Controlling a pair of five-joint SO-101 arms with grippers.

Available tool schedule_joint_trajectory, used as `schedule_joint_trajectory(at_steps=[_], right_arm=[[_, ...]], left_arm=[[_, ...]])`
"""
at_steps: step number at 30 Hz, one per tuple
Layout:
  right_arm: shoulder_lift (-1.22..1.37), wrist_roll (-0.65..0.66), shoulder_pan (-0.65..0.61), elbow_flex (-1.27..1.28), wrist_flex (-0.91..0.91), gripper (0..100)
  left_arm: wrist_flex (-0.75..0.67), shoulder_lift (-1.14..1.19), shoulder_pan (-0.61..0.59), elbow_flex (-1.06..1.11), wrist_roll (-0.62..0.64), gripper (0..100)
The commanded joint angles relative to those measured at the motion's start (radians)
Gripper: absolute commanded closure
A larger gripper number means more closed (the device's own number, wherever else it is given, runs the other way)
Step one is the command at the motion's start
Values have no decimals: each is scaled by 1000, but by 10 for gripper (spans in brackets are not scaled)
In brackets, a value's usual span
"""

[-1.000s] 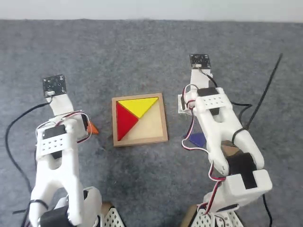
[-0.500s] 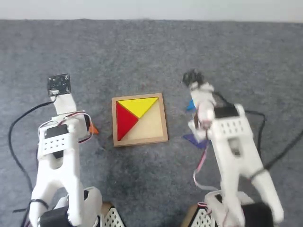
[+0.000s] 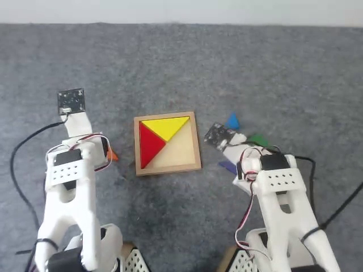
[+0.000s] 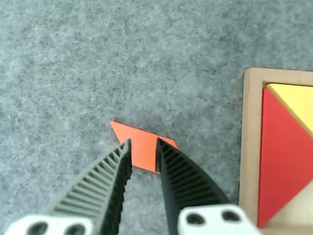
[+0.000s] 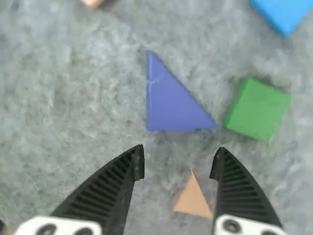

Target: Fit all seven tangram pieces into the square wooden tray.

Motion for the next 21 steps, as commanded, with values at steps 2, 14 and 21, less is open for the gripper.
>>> schedule_joint_trajectory(at_steps=[2,14,21], right_arm=[[-30,80,-88,-17,-27,778],[196,195,-117,-20,-105,707],[242,293,-116,-83,-33,707]], left_arm=[[-2,-37,9,-1,-12,924],[-2,-35,11,-1,-14,924],[-2,-35,11,-1,-14,924]])
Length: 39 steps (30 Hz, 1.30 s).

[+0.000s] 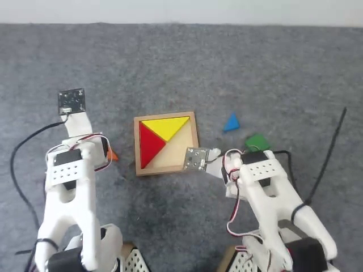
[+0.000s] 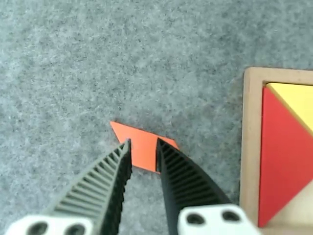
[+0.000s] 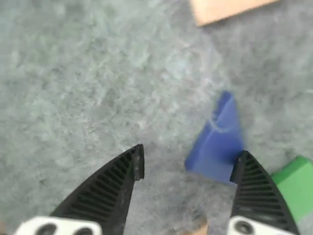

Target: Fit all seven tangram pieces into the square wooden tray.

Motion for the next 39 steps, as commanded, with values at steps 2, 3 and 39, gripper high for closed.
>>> schedule_joint_trajectory(at_steps=[2,3,39], right_arm=[[44,58,4,-130,65,707],[64,71,4,-158,81,707],[335,78,74,-341,76,869]], left_arm=[[-2,-34,11,-2,-9,924],[-2,-34,11,-2,-9,924],[-5,-34,11,-1,-25,924]])
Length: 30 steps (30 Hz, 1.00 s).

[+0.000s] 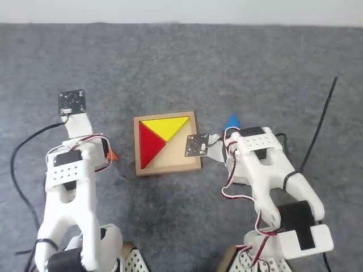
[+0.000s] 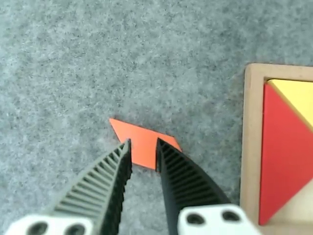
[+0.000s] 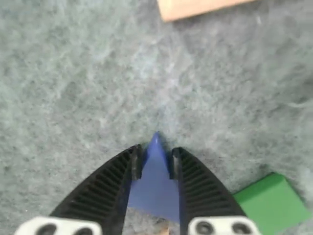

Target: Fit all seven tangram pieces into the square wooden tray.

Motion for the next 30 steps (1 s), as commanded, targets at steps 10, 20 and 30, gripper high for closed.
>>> schedule_joint_trajectory(at_steps=[10,20,30], right_arm=[[-163,158,30,-78,329,753],[-288,299,166,-11,352,754],[-283,298,168,190,82,752]], left_arm=[[-5,-34,11,-10,-35,924],[-2,-34,12,-10,-35,924],[2,-34,12,-10,-35,924]])
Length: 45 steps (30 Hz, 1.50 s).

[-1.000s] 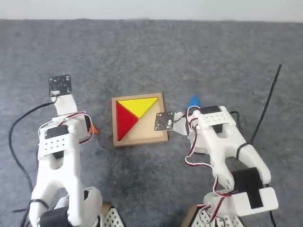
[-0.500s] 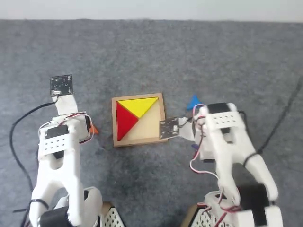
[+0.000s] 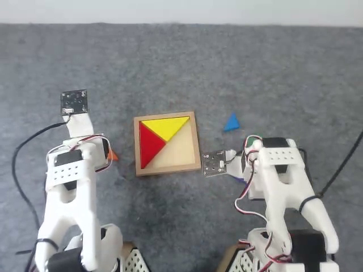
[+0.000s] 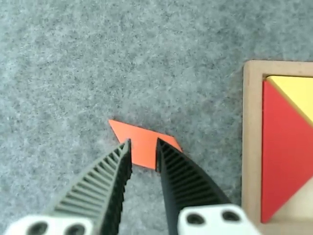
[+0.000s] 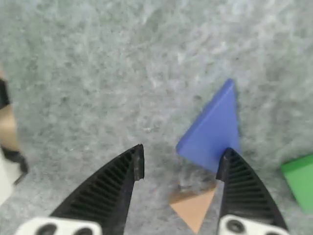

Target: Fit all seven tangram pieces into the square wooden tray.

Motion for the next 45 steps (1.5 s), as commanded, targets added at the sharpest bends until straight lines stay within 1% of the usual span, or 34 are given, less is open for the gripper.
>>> schedule_joint_trajectory(at_steps=[1,5,12,16,22,30,32,37,41,45], right_arm=[[-31,12,16,21,-85,745],[-31,20,16,26,-116,690],[-28,81,25,37,-171,699],[-28,146,39,69,-171,699],[-28,181,39,92,-174,699],[53,181,44,75,-206,701],[51,181,53,74,-214,730],[51,180,76,69,-216,842],[51,123,71,69,-251,863],[50,110,68,69,-257,862]], left_arm=[[2,-34,9,-10,-9,924],[2,-34,9,-10,-9,924],[2,-34,9,-10,-9,924],[2,-34,9,-10,-9,924],[2,-34,9,-10,-9,924],[2,-34,9,-10,-9,924],[2,-34,9,-10,-9,924],[2,-34,9,-10,-9,924],[2,-34,9,-10,-9,924],[2,-34,9,-10,-9,924]])
